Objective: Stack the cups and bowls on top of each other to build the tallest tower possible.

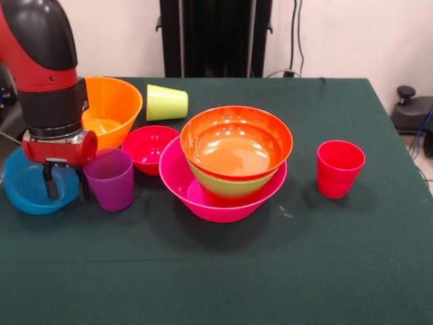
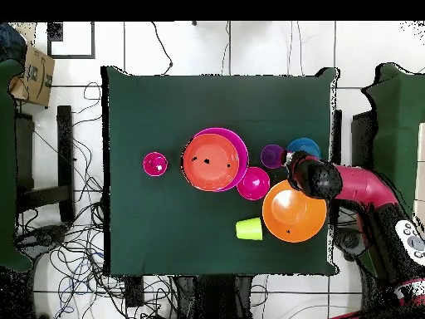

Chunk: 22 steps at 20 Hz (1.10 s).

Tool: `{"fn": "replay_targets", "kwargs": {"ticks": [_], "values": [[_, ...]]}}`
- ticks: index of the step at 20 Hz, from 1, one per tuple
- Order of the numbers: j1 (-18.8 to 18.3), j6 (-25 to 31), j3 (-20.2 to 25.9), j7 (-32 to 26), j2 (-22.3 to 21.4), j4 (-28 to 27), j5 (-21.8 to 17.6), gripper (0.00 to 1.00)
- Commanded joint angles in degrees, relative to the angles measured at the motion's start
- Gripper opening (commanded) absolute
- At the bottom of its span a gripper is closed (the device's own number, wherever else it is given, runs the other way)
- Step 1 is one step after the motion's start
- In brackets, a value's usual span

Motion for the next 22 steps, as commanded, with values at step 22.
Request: {"fn": "replay_targets", "kwargs": {"ticks": [22], "values": [[3.82, -0.8, -6.48, -1.52, 4.39, -0.03, -2.3, 1.0]]}}
